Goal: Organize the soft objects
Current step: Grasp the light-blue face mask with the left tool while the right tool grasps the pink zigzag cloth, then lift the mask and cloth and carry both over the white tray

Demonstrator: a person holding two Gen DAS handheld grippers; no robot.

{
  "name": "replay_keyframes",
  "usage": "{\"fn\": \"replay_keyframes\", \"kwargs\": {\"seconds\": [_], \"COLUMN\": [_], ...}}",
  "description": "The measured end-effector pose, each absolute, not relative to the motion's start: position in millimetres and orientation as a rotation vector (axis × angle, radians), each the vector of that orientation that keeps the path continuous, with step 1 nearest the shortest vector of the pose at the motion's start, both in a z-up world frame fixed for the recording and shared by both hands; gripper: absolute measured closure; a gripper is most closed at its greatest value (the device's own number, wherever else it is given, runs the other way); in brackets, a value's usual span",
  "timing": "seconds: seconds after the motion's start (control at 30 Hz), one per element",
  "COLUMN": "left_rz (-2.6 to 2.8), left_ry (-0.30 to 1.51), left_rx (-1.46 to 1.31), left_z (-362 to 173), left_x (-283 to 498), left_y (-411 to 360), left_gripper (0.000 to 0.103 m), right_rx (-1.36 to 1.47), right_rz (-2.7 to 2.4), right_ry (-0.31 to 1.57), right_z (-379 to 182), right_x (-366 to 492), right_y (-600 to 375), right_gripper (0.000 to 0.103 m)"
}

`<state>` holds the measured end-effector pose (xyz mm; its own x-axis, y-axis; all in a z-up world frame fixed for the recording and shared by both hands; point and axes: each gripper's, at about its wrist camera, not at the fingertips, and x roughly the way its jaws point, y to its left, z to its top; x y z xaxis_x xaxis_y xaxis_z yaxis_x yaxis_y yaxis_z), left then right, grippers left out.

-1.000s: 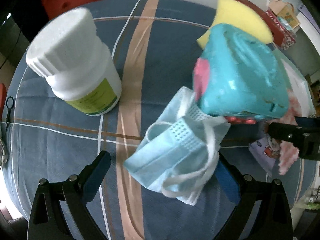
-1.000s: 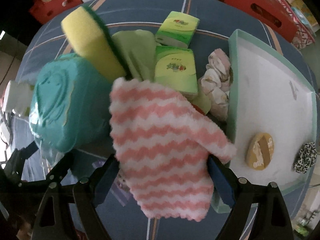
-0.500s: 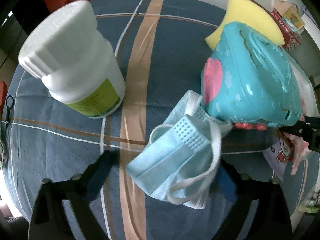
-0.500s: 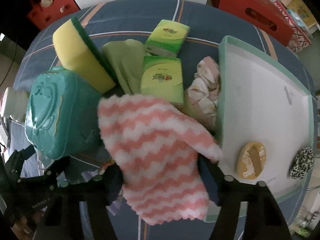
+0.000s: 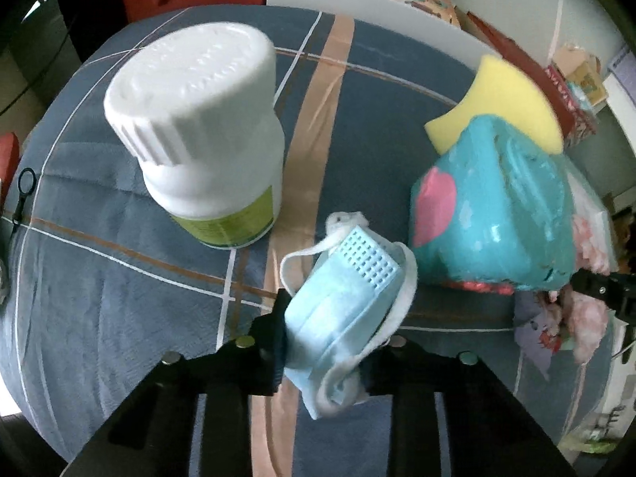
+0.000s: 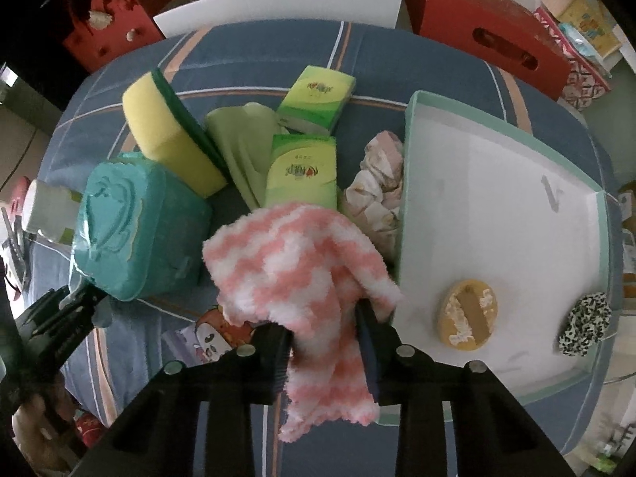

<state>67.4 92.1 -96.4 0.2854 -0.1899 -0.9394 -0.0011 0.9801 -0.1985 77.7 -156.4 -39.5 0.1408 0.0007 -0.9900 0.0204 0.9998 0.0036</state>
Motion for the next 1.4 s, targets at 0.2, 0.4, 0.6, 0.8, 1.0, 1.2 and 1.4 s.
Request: {"fn": "replay_keyframes", "kwargs": {"seconds": [0.2,0.4,0.6,0.8,1.0,1.2,1.4], "left_rz": [-0.165,-0.181,-0.177,-0.165,-0.158,-0.155,-0.149], "left_ry": [1.223,1.164,1.155,1.176,1.186,1.193,1.199], "left_rx": [-0.219,-0.255,-0.262,-0.252,-0.252,-0.246,-0.239], "left_z": [-79,-57,-49,-59,-64,-67,-69], "left_x": [61,52,44,48,53,55,55], "left_y": [103,114,112,107,105,102,101], "left_gripper": [0.079,0.08,0.08,0.08,0.08,0.08,0.08], "right_rx": [0.032,0.022,0.024,0.008,0.031,0.066,0.021], "right_rz": [-0.002,0.013,0.016,0.043,0.039,0.056,0.058], "right_ry": [1.388,1.345,1.364,1.395,1.428,1.41,1.427], "right_z": [-17,5,-9,-28,-47,-48,-59], "right_x": [67,58,61,65,73,79,83], "right_y": [-154,-152,-151,-141,-134,-128,-111], "right_gripper": [0.074,0.08,0.082,0.082,0.08,0.049,0.048]}}
